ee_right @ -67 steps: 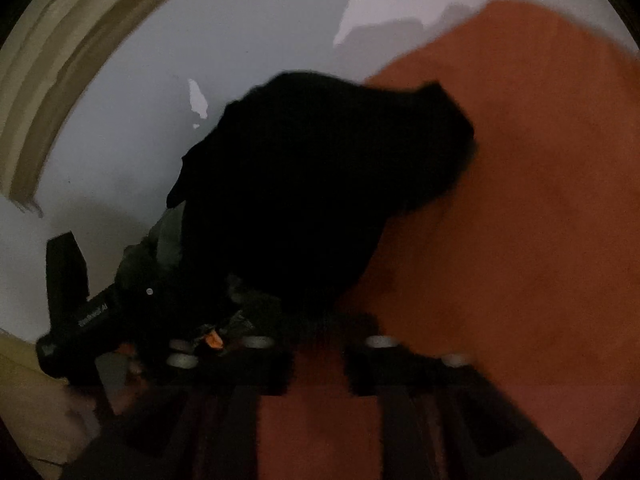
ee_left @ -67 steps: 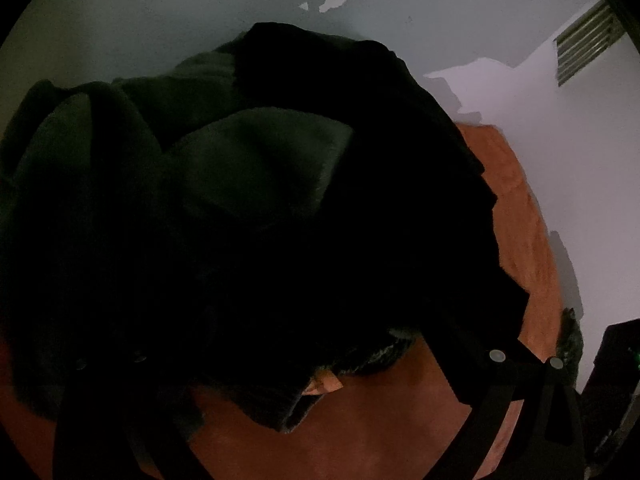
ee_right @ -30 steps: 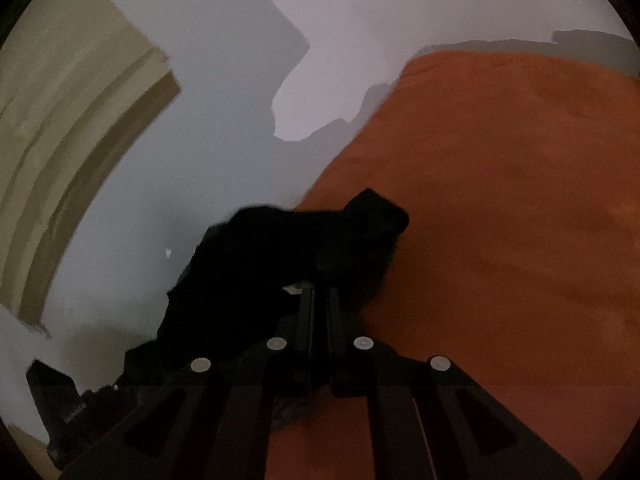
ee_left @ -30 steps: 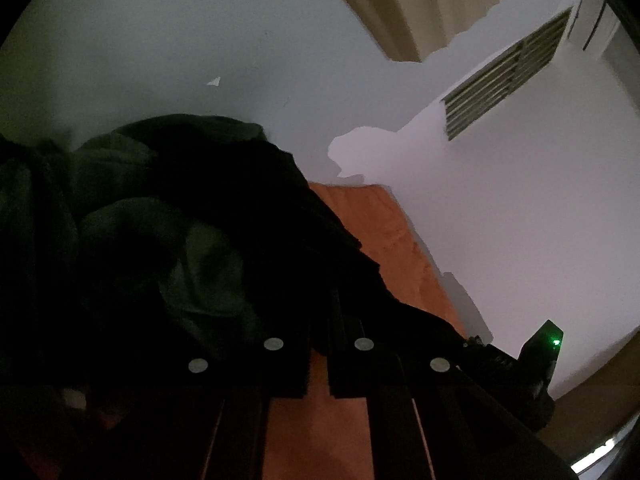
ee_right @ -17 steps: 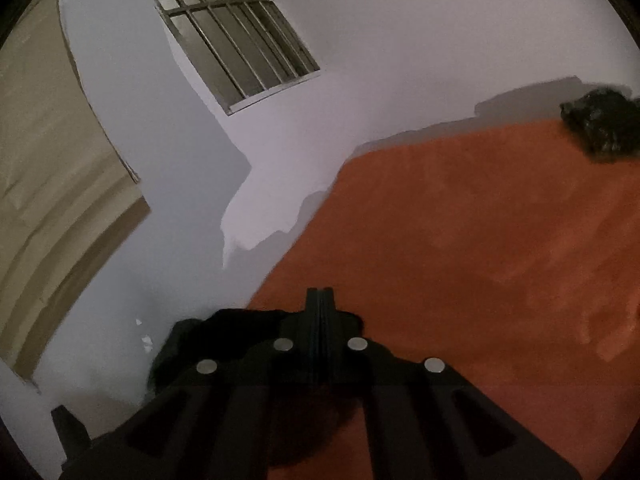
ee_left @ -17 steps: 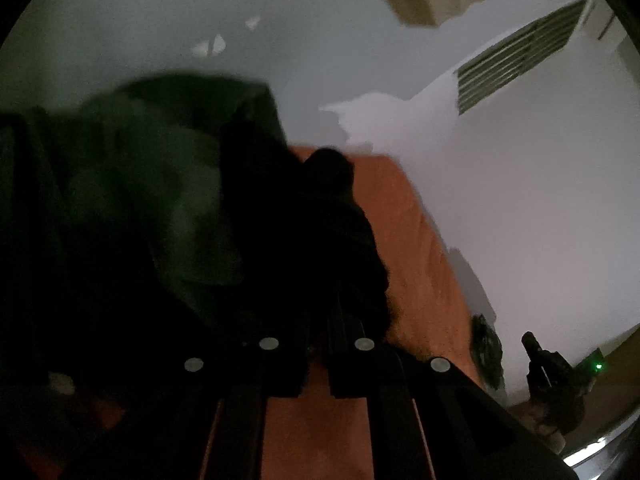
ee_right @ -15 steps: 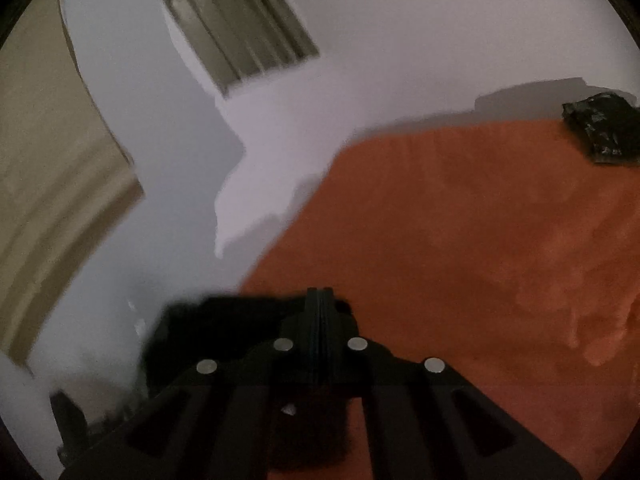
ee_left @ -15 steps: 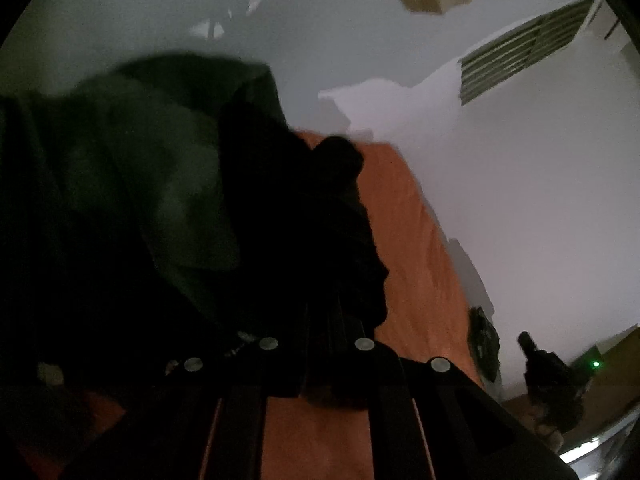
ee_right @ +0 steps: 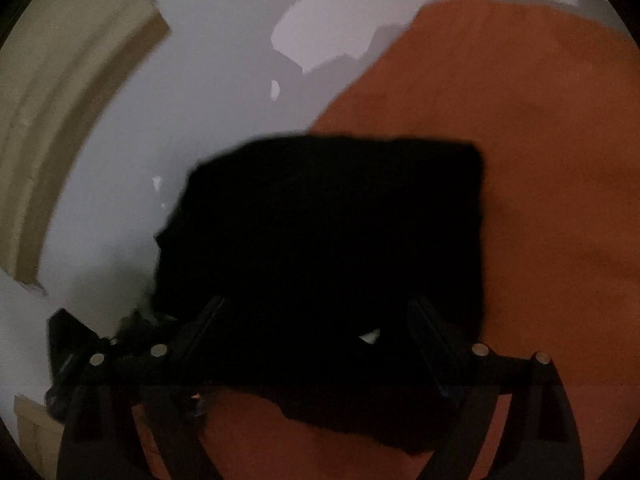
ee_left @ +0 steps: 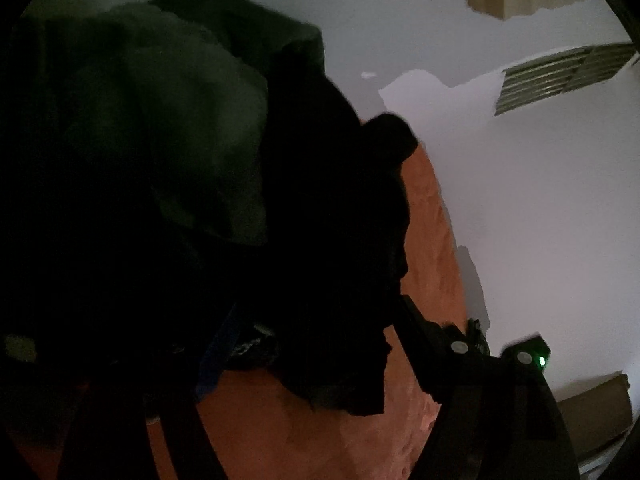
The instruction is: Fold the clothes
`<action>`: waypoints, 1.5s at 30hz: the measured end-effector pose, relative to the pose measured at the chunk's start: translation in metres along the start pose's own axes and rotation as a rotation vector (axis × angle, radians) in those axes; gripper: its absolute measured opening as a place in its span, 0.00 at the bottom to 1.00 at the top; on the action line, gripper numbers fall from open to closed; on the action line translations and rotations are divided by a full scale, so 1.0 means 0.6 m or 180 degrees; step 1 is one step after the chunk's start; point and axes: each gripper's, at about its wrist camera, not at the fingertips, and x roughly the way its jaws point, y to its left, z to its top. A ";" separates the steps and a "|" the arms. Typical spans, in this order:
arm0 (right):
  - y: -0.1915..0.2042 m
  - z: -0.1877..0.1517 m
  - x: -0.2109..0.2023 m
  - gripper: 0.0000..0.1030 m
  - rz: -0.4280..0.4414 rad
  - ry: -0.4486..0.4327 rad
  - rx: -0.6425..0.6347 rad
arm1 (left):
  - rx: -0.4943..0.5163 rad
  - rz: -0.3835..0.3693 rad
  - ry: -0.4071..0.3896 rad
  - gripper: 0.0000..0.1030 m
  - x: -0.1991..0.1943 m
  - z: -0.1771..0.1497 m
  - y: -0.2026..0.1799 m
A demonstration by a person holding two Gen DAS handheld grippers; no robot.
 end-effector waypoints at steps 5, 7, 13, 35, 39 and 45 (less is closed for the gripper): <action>0.012 -0.001 0.074 0.87 0.0000 0.0152 0.0101 | 0.0437 0.0141 -0.0263 0.35 -0.006 -0.012 -0.044; 0.018 0.006 0.103 0.76 -0.0061 0.0187 0.0140 | 0.0552 0.0174 -0.0302 0.12 -0.003 -0.008 -0.057; 0.030 0.004 0.108 0.10 -0.0610 -0.0135 0.0054 | 0.0749 0.0259 -0.0333 0.06 -0.002 -0.017 -0.073; -0.131 0.055 -0.553 0.06 -0.1772 -0.2100 0.0166 | 0.1977 -0.0136 -0.0141 0.05 -0.001 -0.156 -0.327; -0.165 0.048 -0.694 0.05 -0.2040 -0.2270 0.0234 | 0.2205 -0.0263 0.0047 0.05 0.028 -0.213 -0.432; -0.242 -0.033 -0.951 0.05 -0.2459 -0.2614 0.0332 | 0.2584 -0.0406 0.0190 0.05 0.058 -0.295 -0.604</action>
